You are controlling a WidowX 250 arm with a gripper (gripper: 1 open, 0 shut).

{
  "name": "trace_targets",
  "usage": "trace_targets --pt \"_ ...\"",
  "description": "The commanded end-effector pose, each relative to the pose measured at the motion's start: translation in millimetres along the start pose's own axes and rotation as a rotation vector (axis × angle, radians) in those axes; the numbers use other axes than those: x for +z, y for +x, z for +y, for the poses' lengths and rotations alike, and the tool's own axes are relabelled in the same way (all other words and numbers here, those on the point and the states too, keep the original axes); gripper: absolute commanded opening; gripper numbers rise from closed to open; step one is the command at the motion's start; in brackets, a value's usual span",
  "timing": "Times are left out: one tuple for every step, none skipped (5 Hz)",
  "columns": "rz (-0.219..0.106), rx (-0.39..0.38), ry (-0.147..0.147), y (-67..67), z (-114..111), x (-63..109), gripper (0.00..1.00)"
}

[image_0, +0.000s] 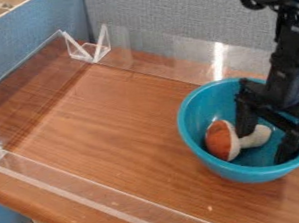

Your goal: Remove the mushroom from inside the blue bowl and put it on the table

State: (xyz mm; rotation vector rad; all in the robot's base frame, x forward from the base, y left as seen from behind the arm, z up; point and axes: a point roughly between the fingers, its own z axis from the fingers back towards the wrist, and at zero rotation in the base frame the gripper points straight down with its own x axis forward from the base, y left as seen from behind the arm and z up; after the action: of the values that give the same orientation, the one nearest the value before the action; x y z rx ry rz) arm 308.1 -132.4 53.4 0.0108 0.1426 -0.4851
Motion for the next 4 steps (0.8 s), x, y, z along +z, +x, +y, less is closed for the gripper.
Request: trace_targets --pt "-0.061 -0.001 0.008 6.6 4 16.2 0.00" --pt "-0.058 -0.008 0.010 5.8 5 14.4 0.00" --pt "-0.093 0.007 0.019 1.5 13 34.3 0.00" --pt "-0.128 0.025 0.030 -2.7 22 53.9 0.00"
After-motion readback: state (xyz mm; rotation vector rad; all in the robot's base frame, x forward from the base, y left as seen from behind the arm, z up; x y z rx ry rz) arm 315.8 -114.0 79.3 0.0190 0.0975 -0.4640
